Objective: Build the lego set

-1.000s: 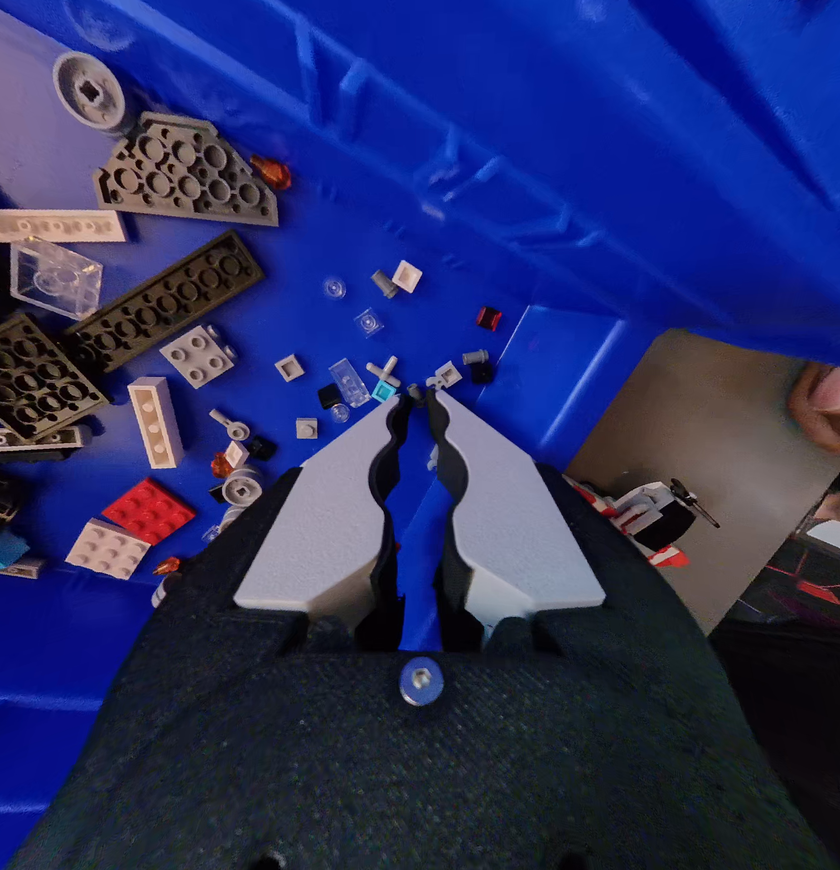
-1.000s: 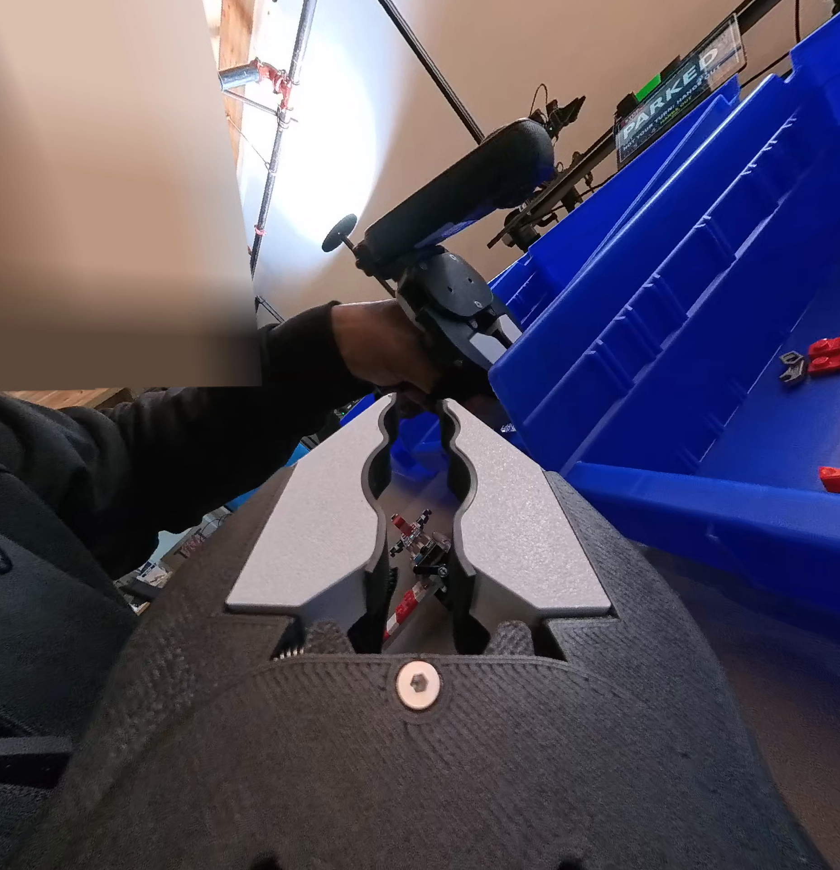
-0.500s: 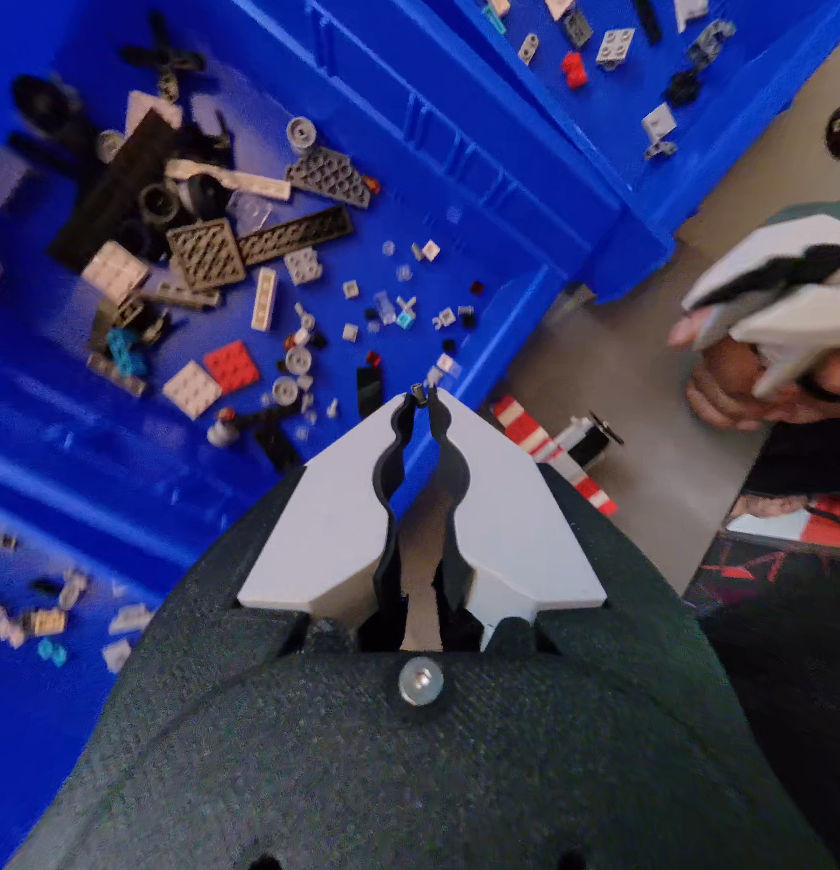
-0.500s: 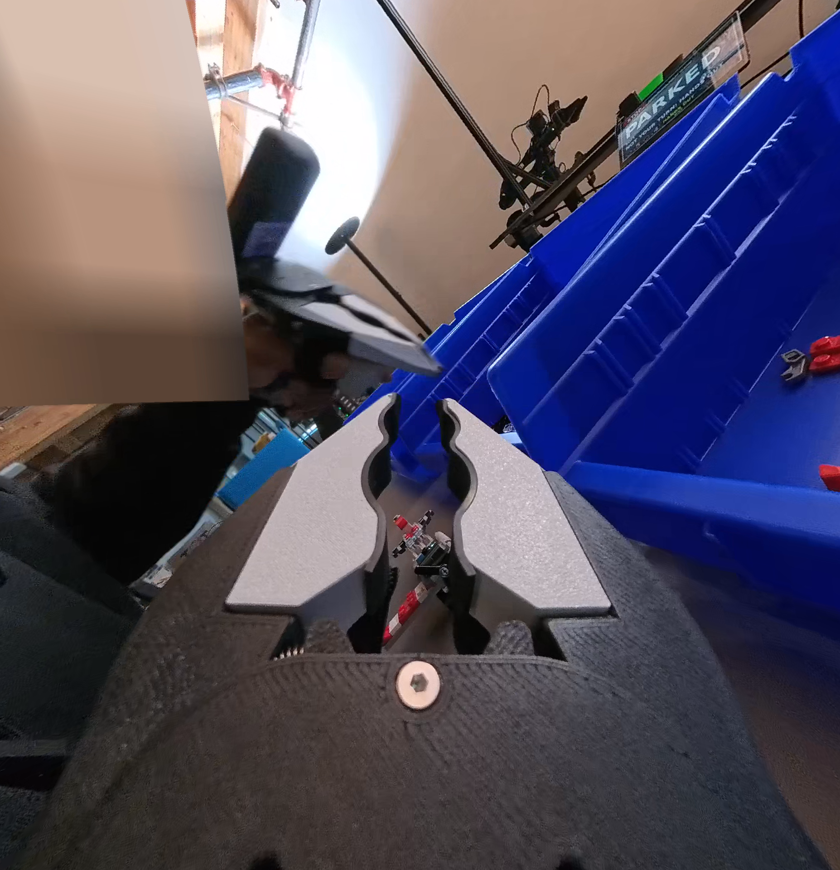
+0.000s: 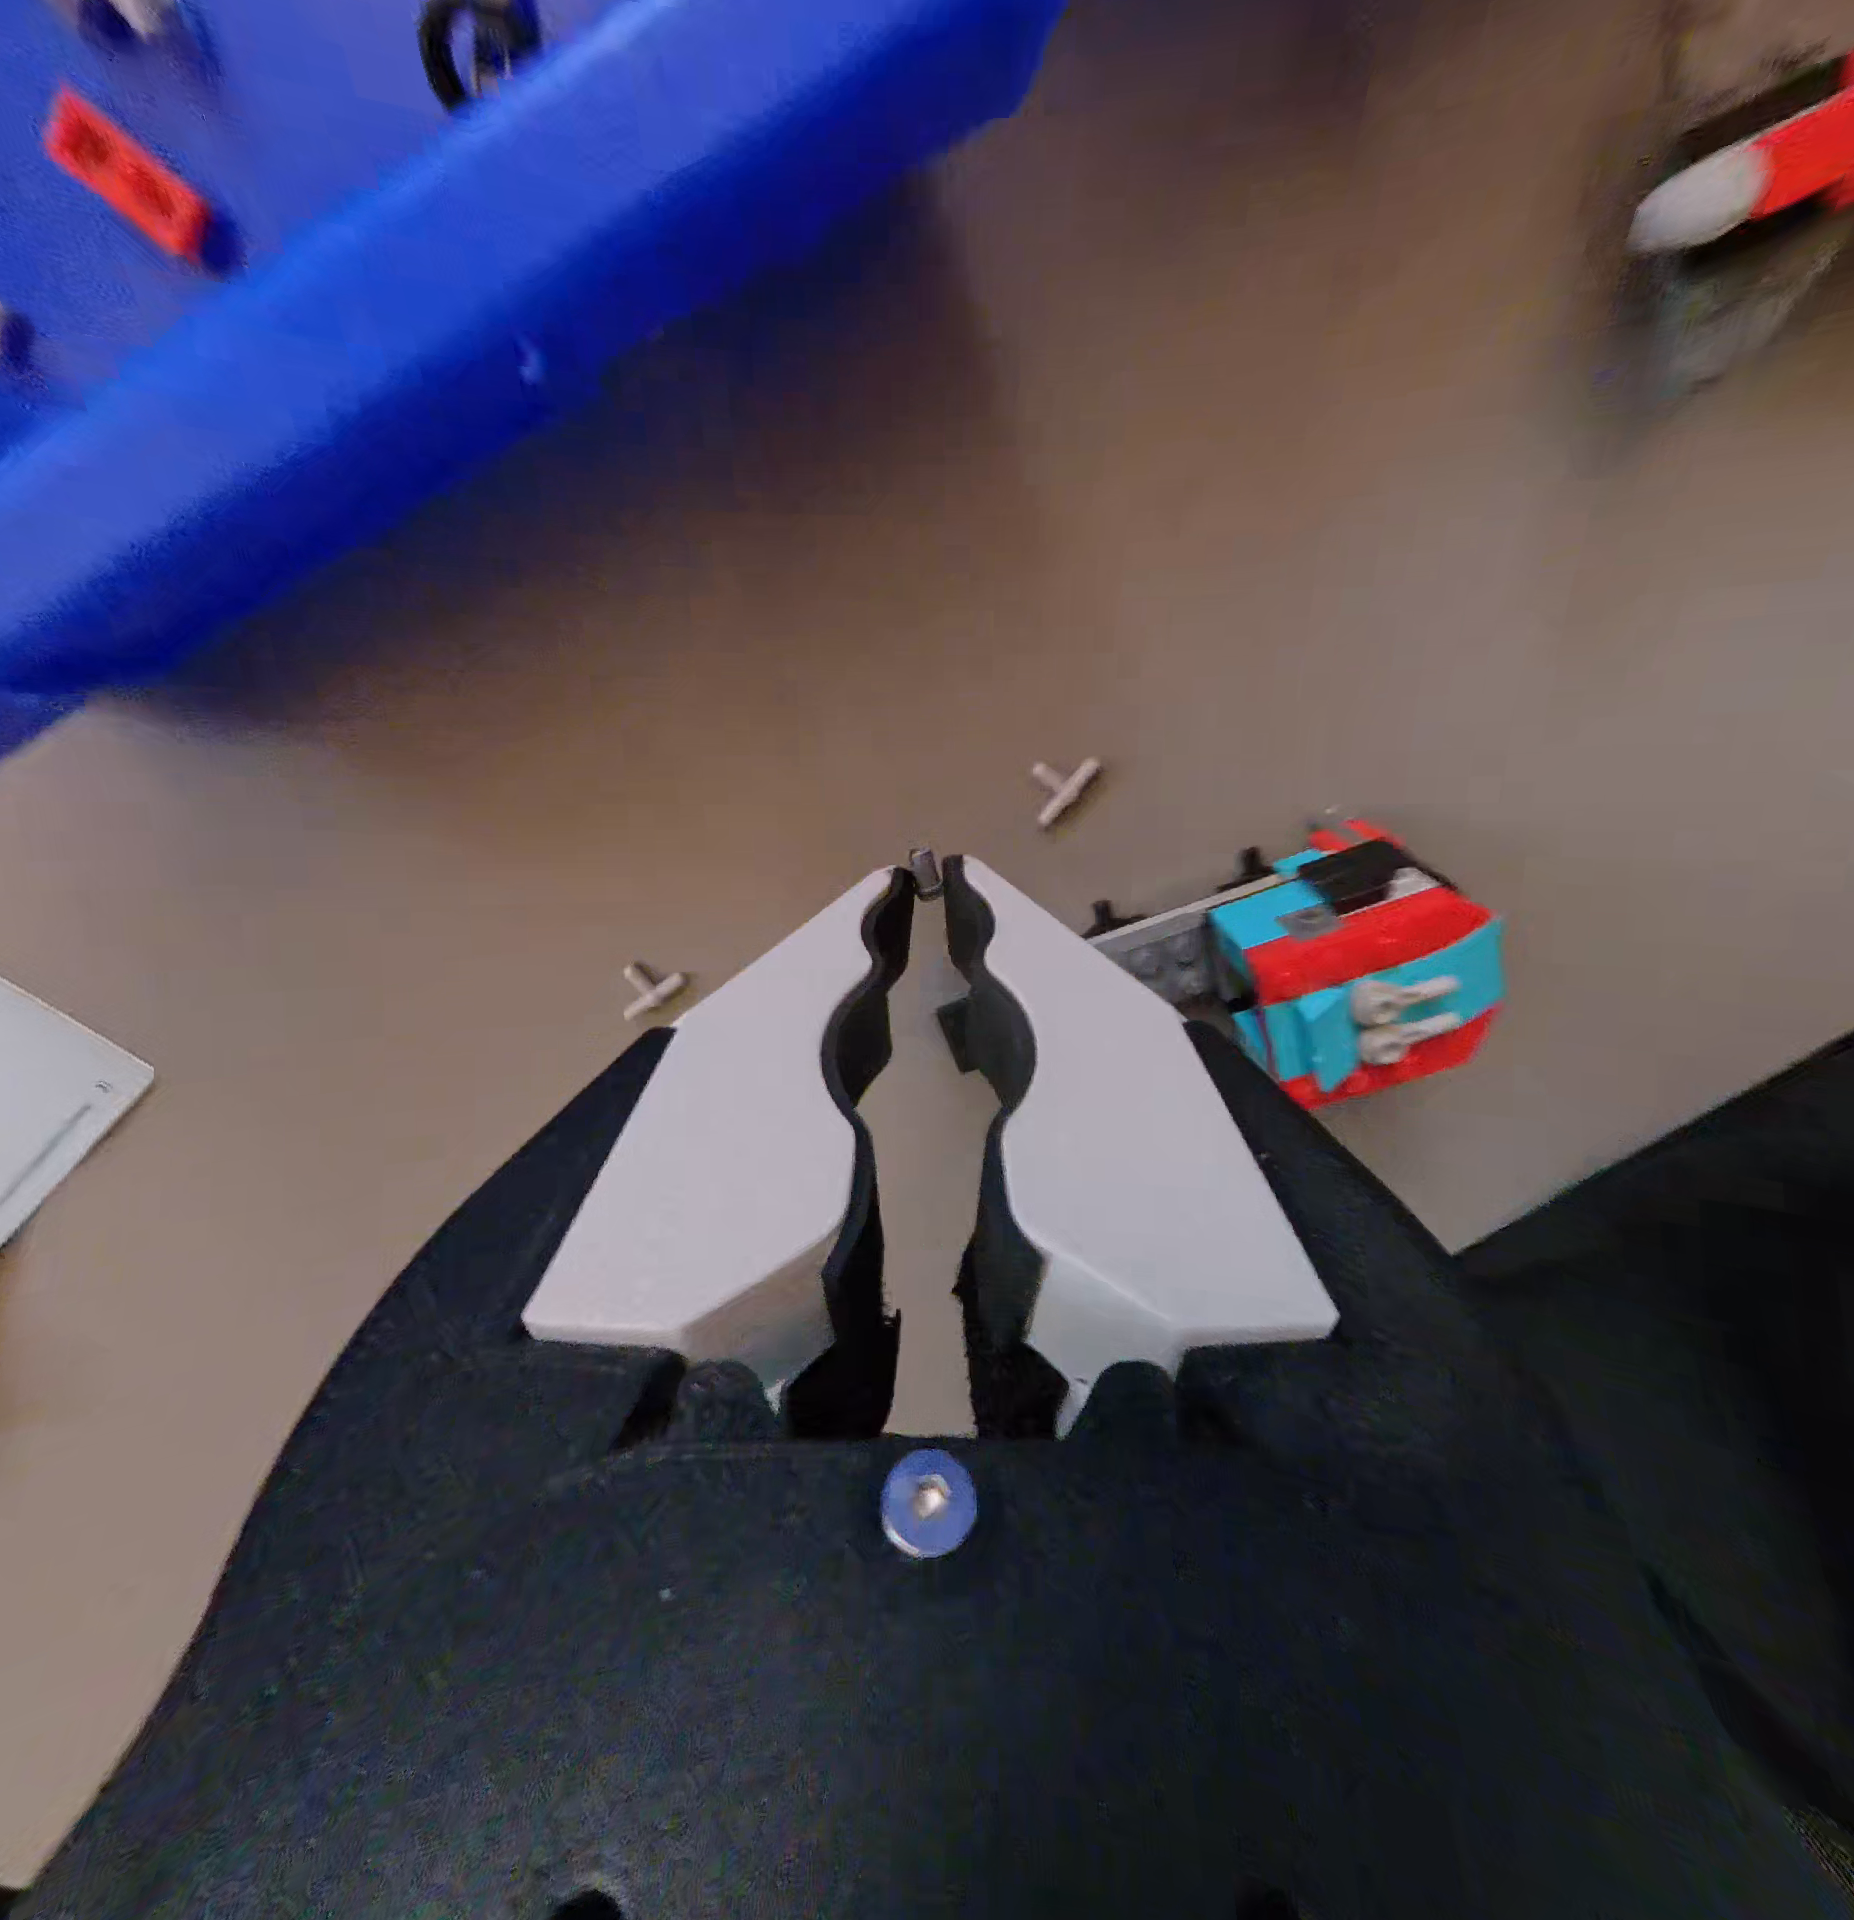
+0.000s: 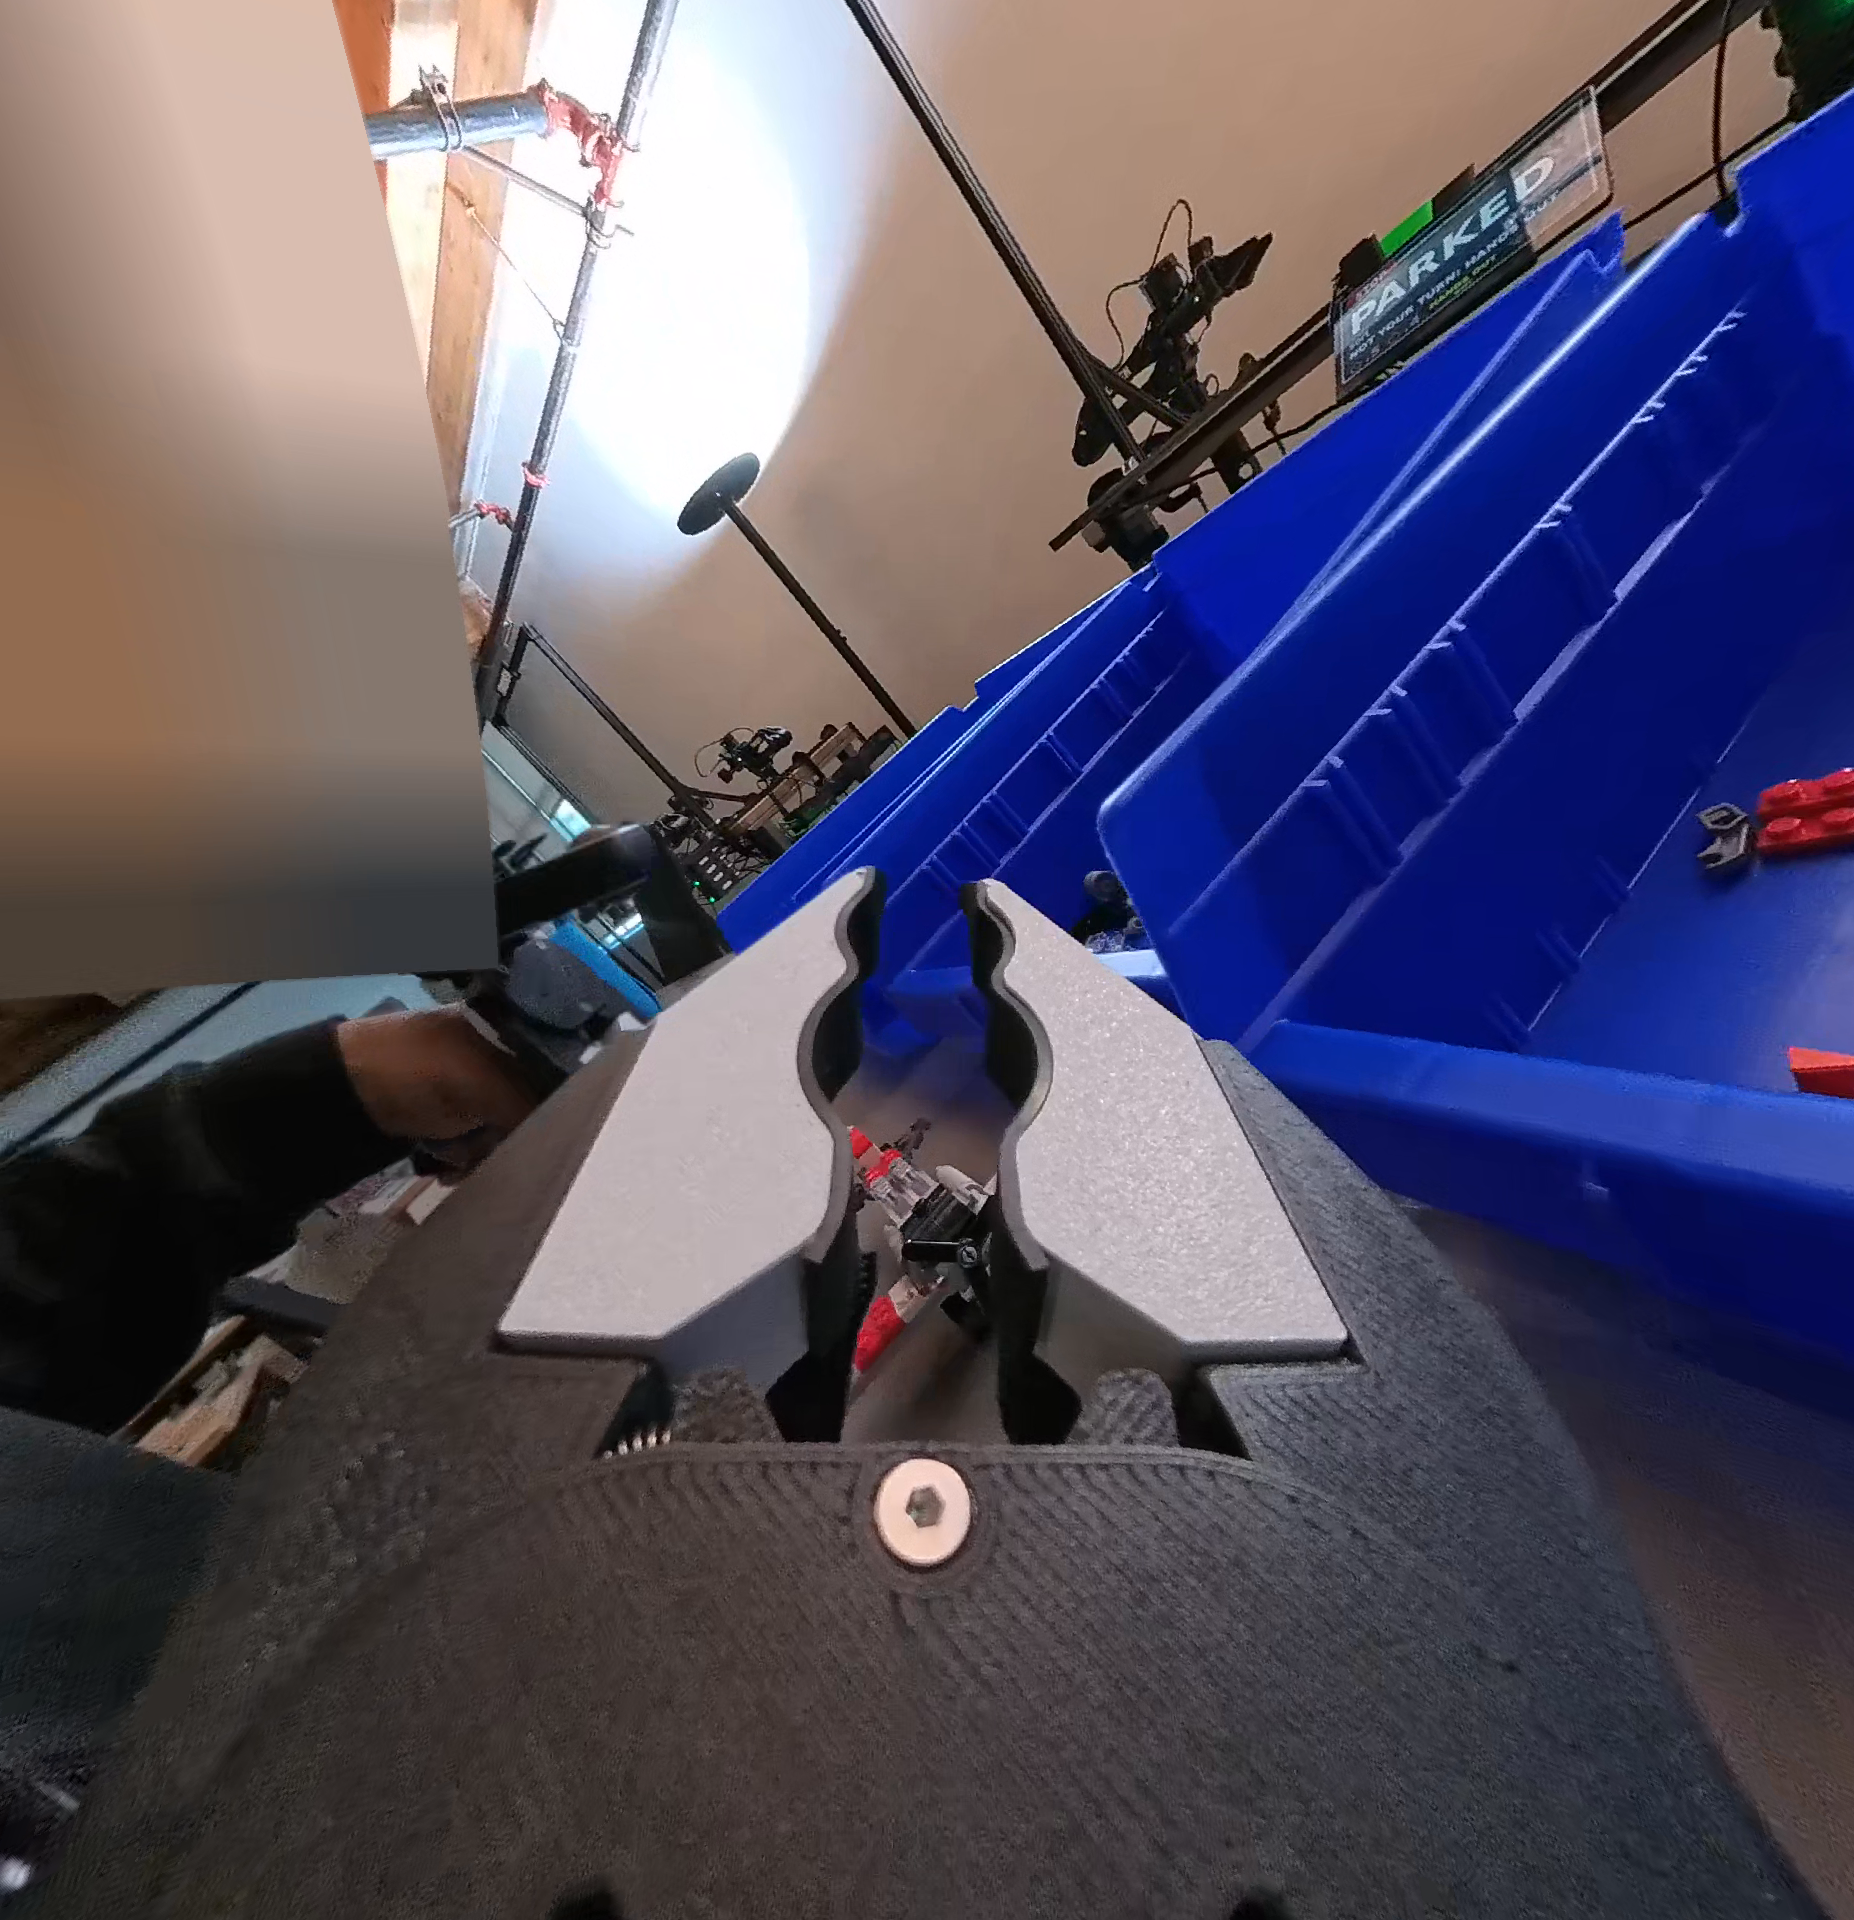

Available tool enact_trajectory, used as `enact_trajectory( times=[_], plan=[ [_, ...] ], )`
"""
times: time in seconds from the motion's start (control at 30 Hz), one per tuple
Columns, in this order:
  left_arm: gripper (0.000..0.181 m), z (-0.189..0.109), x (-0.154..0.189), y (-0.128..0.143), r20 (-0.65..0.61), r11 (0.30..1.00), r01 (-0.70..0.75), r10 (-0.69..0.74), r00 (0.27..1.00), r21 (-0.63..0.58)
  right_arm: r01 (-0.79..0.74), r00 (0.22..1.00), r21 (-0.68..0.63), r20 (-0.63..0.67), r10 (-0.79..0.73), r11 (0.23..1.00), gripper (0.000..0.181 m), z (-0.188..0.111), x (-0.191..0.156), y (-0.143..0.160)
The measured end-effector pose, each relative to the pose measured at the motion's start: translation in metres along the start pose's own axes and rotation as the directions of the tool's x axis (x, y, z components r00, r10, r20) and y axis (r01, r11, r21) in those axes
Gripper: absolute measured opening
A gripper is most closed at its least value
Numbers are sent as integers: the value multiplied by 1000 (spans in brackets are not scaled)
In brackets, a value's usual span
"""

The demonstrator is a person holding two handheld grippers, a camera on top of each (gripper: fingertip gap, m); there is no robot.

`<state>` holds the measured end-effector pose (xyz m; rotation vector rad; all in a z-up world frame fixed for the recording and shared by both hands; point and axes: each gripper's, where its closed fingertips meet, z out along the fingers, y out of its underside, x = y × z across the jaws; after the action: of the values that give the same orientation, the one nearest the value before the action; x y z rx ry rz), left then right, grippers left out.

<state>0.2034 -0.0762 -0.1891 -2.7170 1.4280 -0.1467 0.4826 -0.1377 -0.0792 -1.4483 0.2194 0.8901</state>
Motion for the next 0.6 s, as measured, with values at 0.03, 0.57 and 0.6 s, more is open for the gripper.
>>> enact_trajectory(
  times=[0.03,0.57,0.6],
  plan=[
    [6,4,-2,3,5,1000,4,-4,1000,-4,8,1000,0,-4,-8,1000,16,0,0,0],
    [15,-53,38,-52,-65,976,-91,106,992,198,20,1000,-10,-8,-20,1000,16,1,-1,2],
    [15,-65,53,-68,-77,961,-130,153,985,242,19,1000,-10,-7,-19,1000,16,1,-1,2]
  ],
)
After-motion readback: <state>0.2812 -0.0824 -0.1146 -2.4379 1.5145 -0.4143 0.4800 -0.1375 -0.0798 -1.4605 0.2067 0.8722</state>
